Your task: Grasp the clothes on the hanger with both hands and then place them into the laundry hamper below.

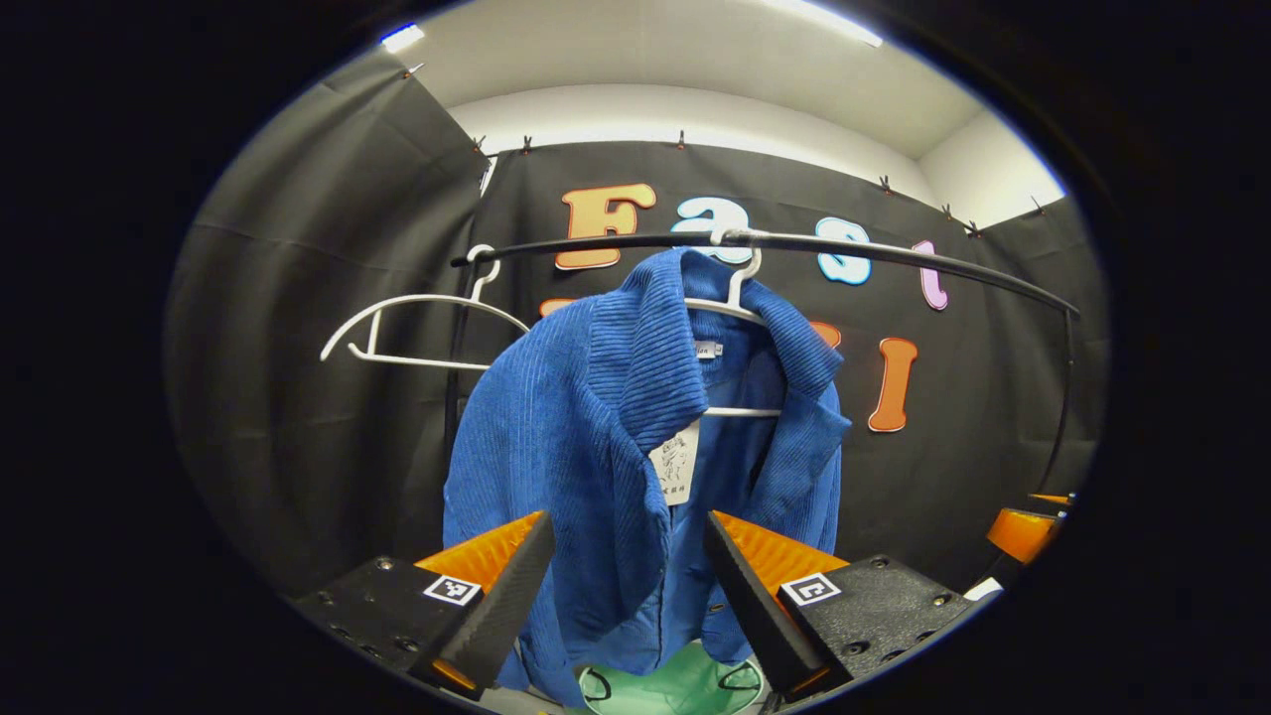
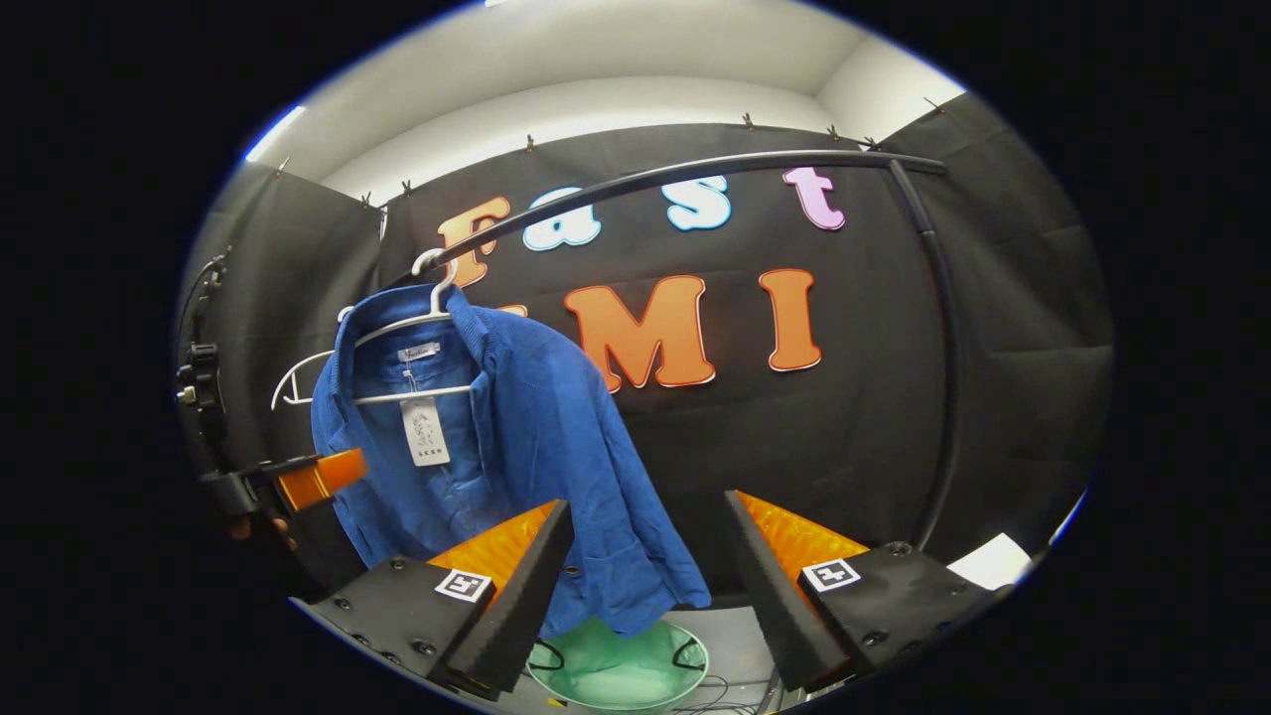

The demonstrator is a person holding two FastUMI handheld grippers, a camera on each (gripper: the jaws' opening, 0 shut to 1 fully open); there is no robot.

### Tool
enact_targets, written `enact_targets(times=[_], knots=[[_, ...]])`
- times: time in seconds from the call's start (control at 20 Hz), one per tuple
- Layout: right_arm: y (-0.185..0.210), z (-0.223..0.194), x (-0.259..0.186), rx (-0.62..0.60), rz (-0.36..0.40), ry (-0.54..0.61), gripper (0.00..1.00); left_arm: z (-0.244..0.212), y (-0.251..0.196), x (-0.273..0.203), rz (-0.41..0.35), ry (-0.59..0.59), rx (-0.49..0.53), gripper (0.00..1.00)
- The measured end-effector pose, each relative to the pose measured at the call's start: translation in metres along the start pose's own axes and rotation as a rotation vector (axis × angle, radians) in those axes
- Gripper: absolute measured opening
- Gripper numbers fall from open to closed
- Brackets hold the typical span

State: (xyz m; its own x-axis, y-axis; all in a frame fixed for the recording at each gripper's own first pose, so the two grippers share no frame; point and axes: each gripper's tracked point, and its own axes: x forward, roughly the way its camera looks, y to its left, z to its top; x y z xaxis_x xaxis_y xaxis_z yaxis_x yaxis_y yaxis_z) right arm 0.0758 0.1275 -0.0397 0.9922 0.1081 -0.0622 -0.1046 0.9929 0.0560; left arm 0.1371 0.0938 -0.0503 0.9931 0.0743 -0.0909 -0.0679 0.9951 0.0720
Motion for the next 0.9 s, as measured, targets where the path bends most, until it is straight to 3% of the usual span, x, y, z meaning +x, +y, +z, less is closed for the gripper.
enact_targets(times=[0.35,0.75,0.9], knots=[[0.064,-0.007,0.037,-0.003,0.098,0.022,1.0,-0.016,0.007,0.028,-0.037,0.029,0.008,0.92],[0.094,-0.008,0.083,-0.018,0.166,0.057,0.98,-0.022,0.014,0.05,-0.028,0.024,0.015,0.95],[0.11,0.005,0.097,-0.042,0.192,0.008,0.98,-0.023,0.014,0.056,-0.033,0.026,0.022,0.91]])
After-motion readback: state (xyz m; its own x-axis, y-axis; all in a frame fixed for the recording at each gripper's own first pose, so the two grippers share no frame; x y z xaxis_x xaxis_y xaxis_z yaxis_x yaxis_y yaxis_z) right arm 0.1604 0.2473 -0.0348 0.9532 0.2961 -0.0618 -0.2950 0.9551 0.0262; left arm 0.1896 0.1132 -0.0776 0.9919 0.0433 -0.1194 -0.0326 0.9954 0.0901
